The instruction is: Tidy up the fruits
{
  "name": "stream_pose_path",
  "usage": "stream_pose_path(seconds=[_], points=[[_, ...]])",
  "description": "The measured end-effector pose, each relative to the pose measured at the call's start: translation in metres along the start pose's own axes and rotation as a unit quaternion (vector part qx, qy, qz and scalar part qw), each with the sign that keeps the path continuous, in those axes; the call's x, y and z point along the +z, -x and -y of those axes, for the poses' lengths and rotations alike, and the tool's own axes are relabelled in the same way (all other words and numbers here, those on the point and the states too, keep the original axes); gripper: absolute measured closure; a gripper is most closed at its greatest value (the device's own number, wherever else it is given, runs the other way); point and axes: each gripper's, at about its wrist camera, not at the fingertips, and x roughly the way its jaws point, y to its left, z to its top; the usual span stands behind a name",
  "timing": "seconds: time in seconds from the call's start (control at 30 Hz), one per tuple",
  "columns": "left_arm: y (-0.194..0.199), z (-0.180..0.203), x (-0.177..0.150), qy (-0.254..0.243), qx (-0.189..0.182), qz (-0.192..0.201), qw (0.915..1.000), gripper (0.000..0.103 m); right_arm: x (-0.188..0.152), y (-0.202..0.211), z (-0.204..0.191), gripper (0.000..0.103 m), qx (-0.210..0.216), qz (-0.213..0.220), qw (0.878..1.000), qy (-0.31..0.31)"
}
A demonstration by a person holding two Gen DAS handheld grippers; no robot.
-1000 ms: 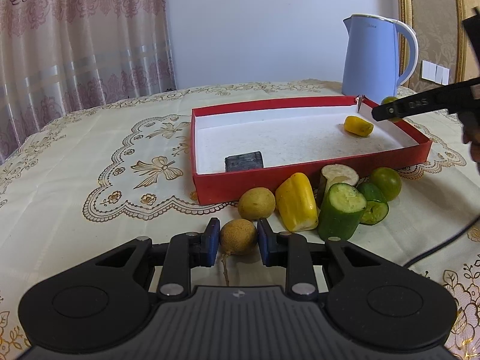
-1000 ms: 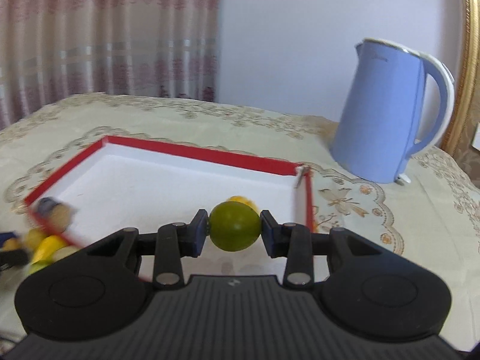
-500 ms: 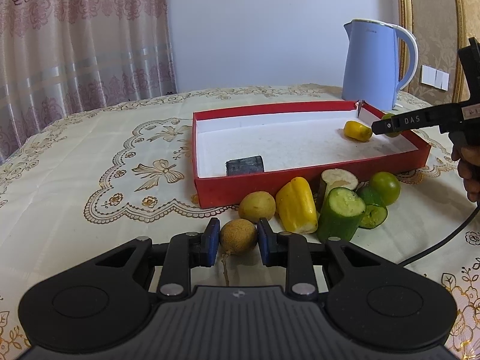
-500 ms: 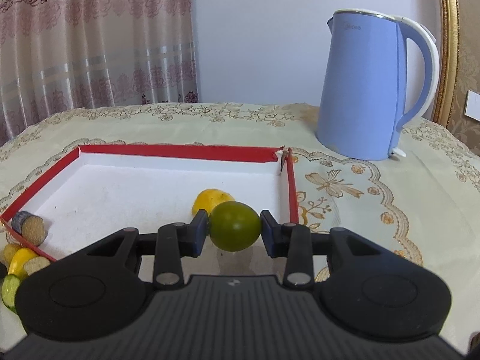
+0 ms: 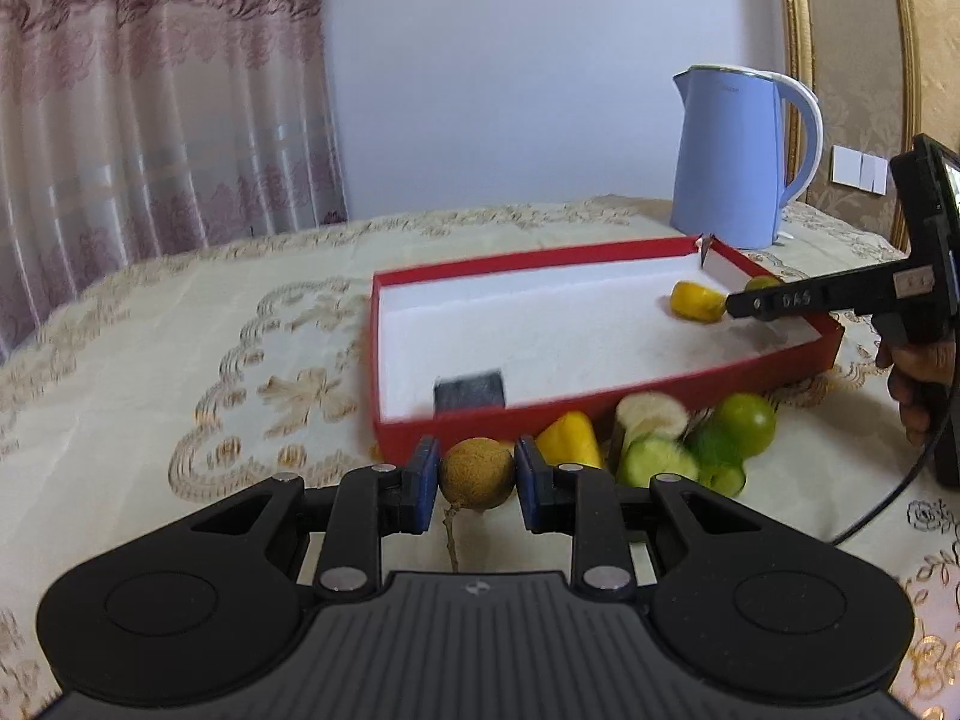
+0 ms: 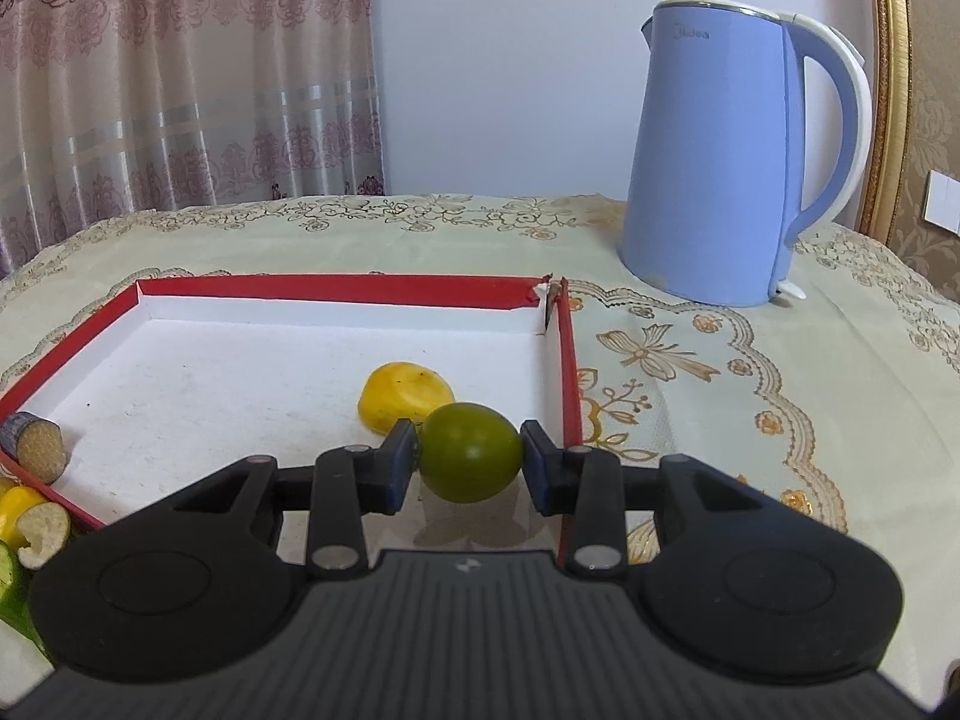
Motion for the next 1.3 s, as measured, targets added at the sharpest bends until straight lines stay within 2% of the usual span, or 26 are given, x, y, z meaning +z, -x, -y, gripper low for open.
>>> stream_pose_path(seconds=[0.2,0.47,0.7,0.97,1.3], points=[[-0.010,0.018,0.028,-0.026,0.000,0.016,0.9995,0.077,0.000,-0.001,-0.002,0.067,0.001,0.000,1.000,0.002],[-0.041,0.034,0.052,-0.053,0.014,0.012,0.9984,0.077,0.000,-0.001,-0.002,0.067,0.002,0.000,1.000,0.002],[-0.079,0.039,0.069,-0.064,0.035,-0.006,0.9973,0.077,0.000,-0.002,-0.003,0.067,0.002,0.001,1.000,0.002],[-0.118,0.037,0.080,-0.053,0.048,-0.035,0.9968,0.077,-0.001,-0.001,-0.002,0.067,0.002,0.002,1.000,0.002],[-0.151,0.045,0.098,-0.049,0.058,-0.064,0.9951,0.077,-0.002,0.000,0.000,0.067,0.006,0.005,1.000,-0.001]])
